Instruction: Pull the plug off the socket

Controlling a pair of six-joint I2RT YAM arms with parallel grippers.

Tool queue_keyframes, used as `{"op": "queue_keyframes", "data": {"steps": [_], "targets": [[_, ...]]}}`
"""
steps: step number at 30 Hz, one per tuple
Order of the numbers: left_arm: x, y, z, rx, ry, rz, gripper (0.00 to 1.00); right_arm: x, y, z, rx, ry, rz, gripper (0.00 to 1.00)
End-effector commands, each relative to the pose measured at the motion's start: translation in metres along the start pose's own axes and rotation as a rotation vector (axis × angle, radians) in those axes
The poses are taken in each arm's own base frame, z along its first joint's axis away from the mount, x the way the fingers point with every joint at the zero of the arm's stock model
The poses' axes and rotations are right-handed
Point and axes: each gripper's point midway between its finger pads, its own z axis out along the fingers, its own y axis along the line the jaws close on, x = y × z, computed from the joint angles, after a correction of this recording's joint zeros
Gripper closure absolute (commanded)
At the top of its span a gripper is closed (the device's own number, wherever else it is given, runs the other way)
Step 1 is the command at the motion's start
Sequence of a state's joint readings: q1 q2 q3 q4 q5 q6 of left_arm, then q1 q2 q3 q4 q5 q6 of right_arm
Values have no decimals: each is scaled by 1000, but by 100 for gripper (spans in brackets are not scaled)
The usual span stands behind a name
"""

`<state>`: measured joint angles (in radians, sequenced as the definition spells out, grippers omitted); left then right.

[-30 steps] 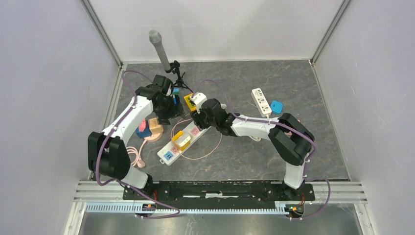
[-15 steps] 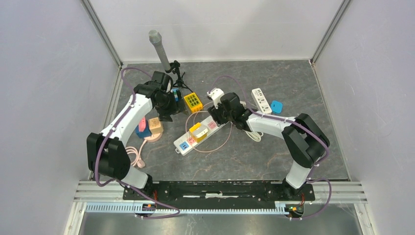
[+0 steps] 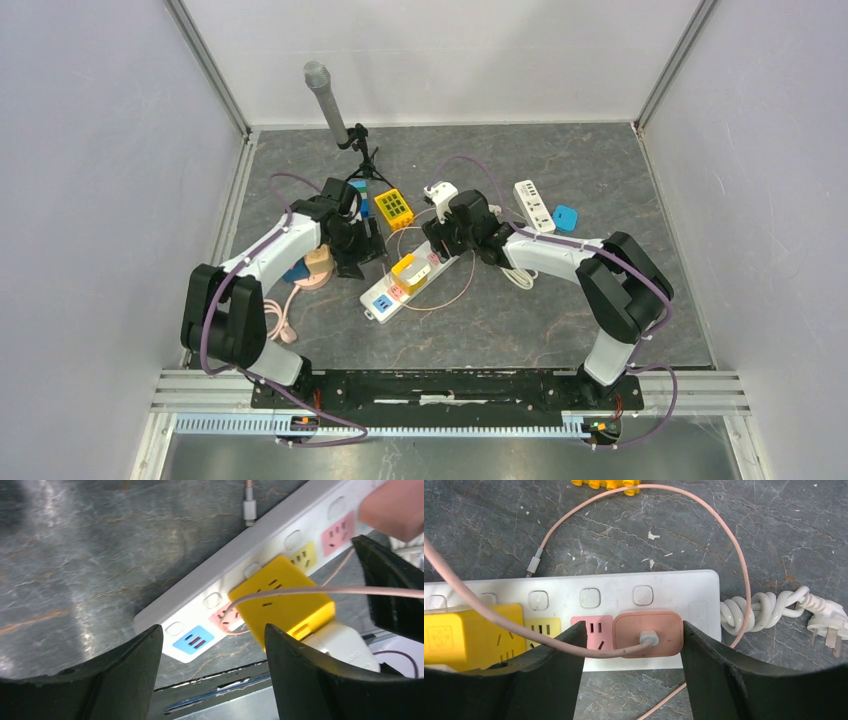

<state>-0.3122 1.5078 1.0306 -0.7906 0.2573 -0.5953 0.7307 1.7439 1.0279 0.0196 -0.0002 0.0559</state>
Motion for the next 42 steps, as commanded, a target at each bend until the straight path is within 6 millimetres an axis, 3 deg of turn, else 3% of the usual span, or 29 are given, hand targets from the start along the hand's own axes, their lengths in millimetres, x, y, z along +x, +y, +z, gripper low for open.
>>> {"op": "queue_keyframes", "data": {"steps": [1, 4, 10, 14, 17, 22, 31, 42], "targets": [[-10, -41, -8, 193, -56, -14, 19, -28, -7, -8, 40, -87, 0, 30], [-12, -42, -8, 193, -67, -23, 20, -30, -8, -6, 45, -74, -13, 31], [-29, -45, -29, 184, -171, 11, 19, -31, -11, -6, 61, -60, -21, 27], [-17, -61, -22, 287, -87, 63, 23, -29, -2, -9, 3, -79, -49, 47], [-7, -58, -15, 292, -19, 87, 26, -21, -3, -9, 5, -64, -78, 56], [1, -52, -10, 272, -6, 99, 30, -13, 3, -7, -28, -59, -60, 64], [16, -26, 11, 169, 75, 126, 40, -14, 1, -10, -9, -91, -33, 100], [26, 5, 24, 36, 99, 119, 44, -26, 17, -14, -120, -159, 111, 100]]}}
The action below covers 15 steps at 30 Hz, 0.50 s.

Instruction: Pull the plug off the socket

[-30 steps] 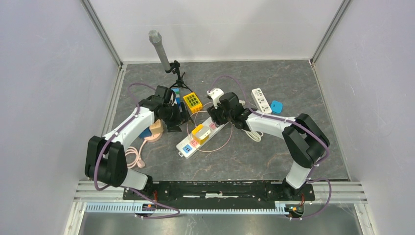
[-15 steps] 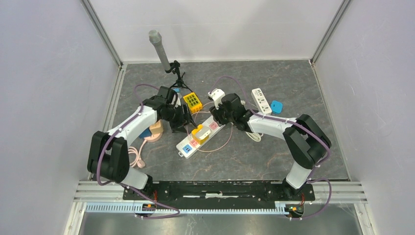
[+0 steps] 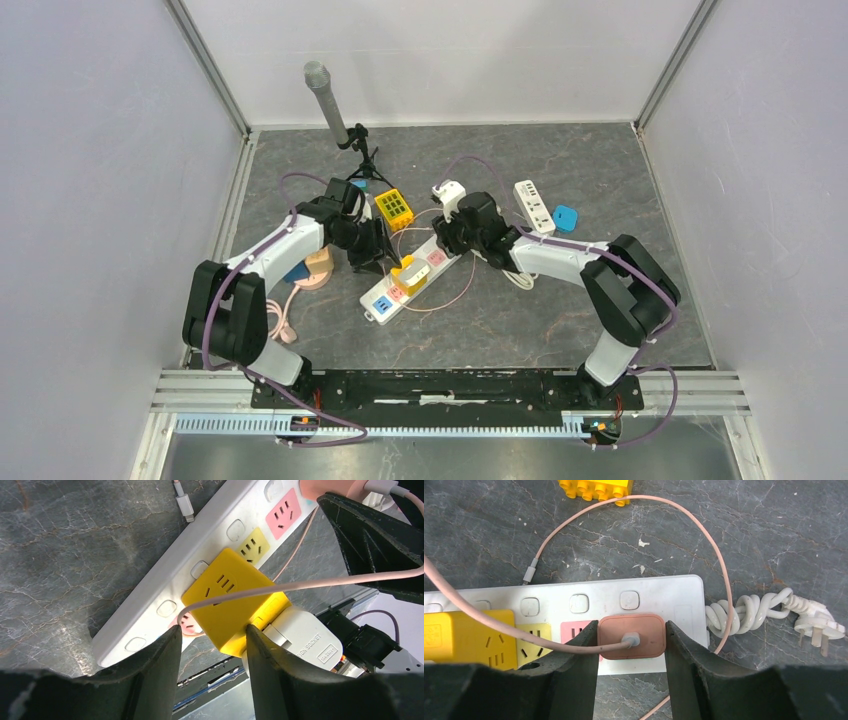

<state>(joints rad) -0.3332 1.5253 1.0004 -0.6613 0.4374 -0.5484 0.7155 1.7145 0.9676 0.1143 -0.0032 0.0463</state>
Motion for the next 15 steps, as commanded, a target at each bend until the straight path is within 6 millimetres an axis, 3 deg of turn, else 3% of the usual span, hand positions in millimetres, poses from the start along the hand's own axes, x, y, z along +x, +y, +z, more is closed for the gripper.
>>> {"op": "queue_keyframes", "data": {"steps": [1, 4, 10, 15], "targets": [[22, 42, 11, -161, 68, 13, 44, -21, 25, -10, -136, -99, 126, 100], [24, 45, 13, -174, 77, 7, 45, -18, 25, -8, -129, -92, 110, 100], [28, 52, 17, -199, 93, 1, 45, -16, 13, -14, 34, -90, -96, 100], [28, 58, 16, -240, 93, 5, 46, -24, 6, -19, 42, -126, -79, 100]]}}
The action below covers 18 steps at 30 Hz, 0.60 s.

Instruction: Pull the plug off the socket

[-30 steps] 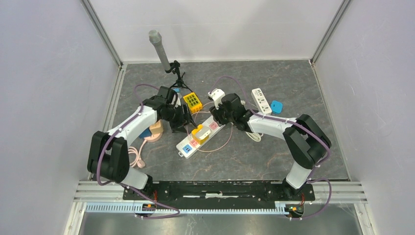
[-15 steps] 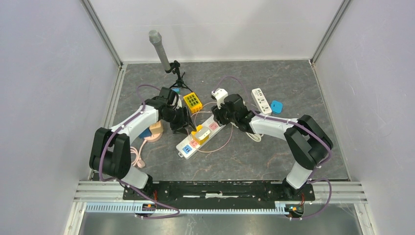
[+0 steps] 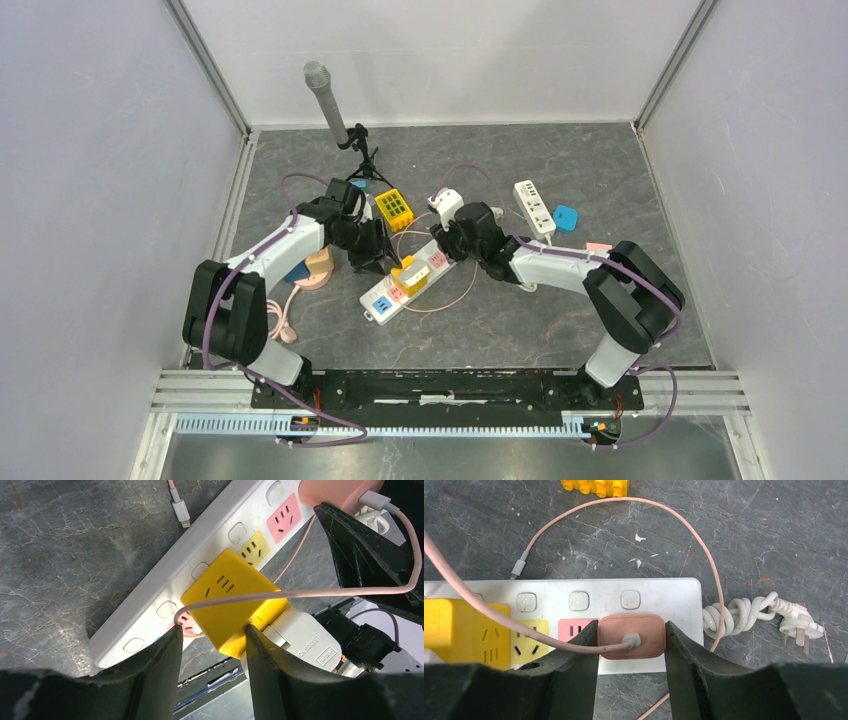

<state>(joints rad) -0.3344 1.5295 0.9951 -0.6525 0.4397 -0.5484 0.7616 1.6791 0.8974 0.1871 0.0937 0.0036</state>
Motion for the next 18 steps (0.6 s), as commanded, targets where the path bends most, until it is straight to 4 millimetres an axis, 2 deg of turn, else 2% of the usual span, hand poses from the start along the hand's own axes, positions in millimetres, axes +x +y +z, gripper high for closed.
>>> {"op": "queue_keyframes", "data": {"steps": [1, 3, 6, 8, 10, 13, 18], "targets": [[28, 58, 14, -242, 93, 6, 46, -32, 2, -12, -41, -101, 7, 100], [28, 58, 15, -245, 95, 6, 46, -36, 6, -11, -94, -119, 90, 100], [30, 59, 16, -253, 98, 6, 47, -38, 15, -10, -149, -128, 120, 100], [31, 61, 17, -260, 102, 9, 47, -36, 22, -10, -153, -122, 88, 100], [32, 62, 18, -266, 105, 8, 47, -32, 25, -9, -82, -95, -7, 100], [32, 63, 18, -279, 100, 26, 48, -27, 22, -9, 15, -59, -126, 100], [31, 60, 18, -285, 93, 50, 48, -31, 13, -11, -14, -78, -27, 100]]}}
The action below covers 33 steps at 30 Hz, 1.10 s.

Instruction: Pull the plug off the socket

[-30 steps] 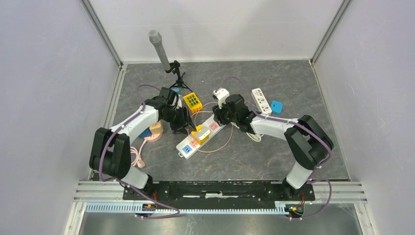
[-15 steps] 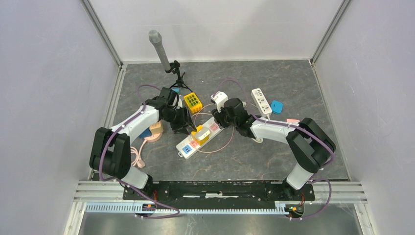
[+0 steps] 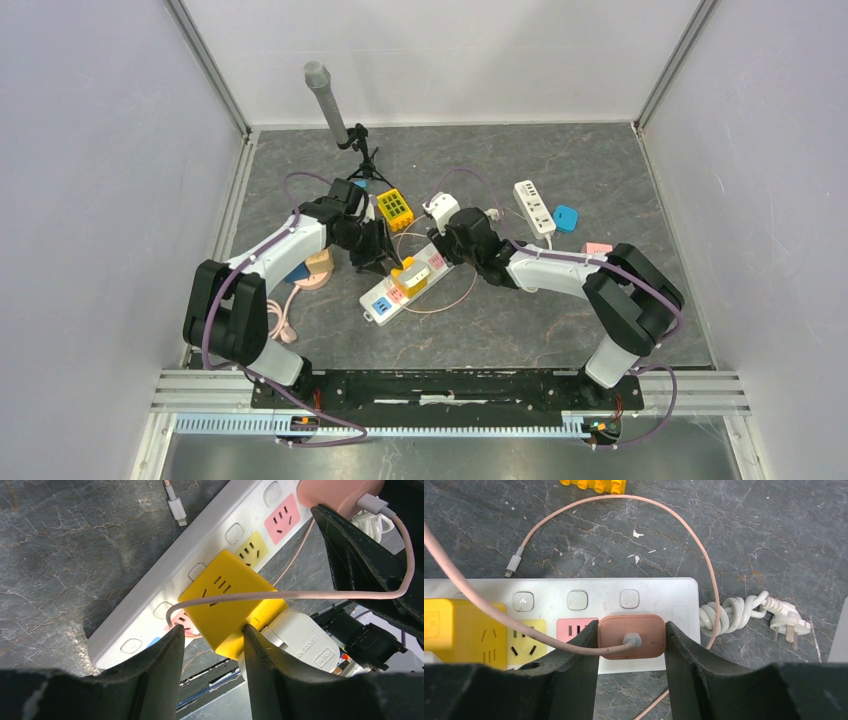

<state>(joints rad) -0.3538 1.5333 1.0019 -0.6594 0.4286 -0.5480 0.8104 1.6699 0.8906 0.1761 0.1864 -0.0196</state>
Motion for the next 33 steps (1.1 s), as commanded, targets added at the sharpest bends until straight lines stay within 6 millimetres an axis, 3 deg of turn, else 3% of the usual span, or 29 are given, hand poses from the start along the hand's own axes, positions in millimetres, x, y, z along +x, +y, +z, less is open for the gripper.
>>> {"op": "queue_keyframes", "data": {"steps": [1, 4, 9, 13, 21, 26, 30, 33], "targets": [[29, 61, 17, -278, 89, 36, 47, -36, 3, -9, -82, -100, 87, 100], [30, 61, 19, -287, 90, 40, 48, -48, 0, -14, -147, -154, 200, 100], [30, 64, 21, -313, 87, 36, 48, -42, 17, -10, -121, -106, 71, 100], [29, 65, 21, -320, 81, 35, 48, -42, 11, -12, -86, -98, 44, 100], [22, 68, 17, -351, 41, 38, 49, -94, -4, -33, -80, -228, 108, 100], [17, 63, 15, -341, 28, 37, 49, -115, -9, -41, -55, -283, 128, 100], [-3, 41, 1, -300, -34, 59, 48, -128, -23, -38, 13, -262, 97, 100], [-30, 21, -22, -295, -131, 79, 41, -130, -25, -28, 24, -208, 99, 100]]}}
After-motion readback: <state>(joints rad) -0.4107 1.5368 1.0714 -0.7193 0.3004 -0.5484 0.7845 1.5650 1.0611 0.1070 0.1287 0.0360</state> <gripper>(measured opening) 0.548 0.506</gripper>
